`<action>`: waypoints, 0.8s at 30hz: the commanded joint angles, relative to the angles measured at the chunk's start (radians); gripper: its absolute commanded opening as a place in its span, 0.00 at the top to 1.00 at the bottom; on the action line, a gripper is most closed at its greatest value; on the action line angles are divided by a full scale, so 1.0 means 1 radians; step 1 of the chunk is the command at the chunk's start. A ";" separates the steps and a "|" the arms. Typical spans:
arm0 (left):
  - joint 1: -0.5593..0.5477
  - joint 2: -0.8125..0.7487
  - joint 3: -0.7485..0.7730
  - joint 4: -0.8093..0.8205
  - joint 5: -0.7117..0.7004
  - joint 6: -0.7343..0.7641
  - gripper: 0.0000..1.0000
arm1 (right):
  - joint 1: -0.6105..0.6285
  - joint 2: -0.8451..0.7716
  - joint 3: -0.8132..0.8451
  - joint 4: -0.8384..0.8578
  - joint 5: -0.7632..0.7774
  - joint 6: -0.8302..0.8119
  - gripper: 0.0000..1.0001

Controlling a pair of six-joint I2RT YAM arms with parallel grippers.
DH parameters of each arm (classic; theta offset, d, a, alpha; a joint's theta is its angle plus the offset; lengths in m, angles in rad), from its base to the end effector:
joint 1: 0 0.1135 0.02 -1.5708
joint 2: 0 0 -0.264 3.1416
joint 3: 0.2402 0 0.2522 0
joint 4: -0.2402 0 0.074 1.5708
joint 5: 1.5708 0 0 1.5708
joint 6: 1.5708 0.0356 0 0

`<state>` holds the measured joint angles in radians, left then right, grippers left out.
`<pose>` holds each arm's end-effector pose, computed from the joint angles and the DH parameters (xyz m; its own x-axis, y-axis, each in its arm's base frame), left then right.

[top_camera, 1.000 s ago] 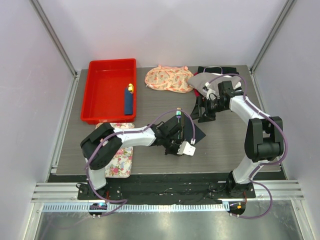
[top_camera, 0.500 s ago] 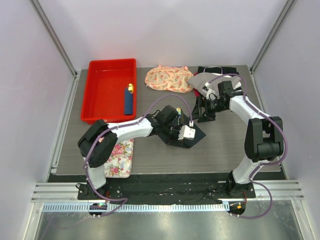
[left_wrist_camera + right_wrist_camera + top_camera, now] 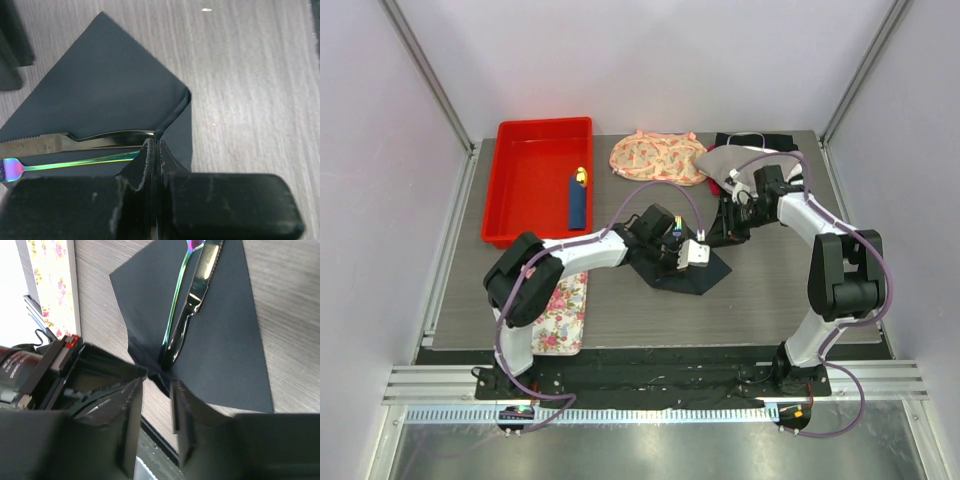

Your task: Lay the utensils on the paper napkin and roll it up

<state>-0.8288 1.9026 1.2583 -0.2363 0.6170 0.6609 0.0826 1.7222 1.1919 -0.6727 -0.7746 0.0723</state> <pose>0.2575 -0.3113 0.1845 0.1105 0.6204 -0.7765 0.9910 -0.1282 0.0386 0.3340 0.0526 0.2095 -0.9499 -0.0268 -0.3115 -0.2416 0.6953 0.6769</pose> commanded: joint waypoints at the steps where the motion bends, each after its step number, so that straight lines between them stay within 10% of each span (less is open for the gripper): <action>1: 0.014 0.015 0.027 0.095 -0.025 -0.037 1.00 | -0.003 0.008 -0.032 0.022 -0.025 0.033 0.69; 24: 0.042 0.072 0.013 0.261 -0.135 -0.135 1.00 | 0.055 0.053 -0.167 0.157 -0.112 0.170 0.82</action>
<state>-0.7918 1.9739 1.2621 -0.0677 0.5072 0.5385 0.1196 1.7622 1.0374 -0.5606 -0.8581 0.2142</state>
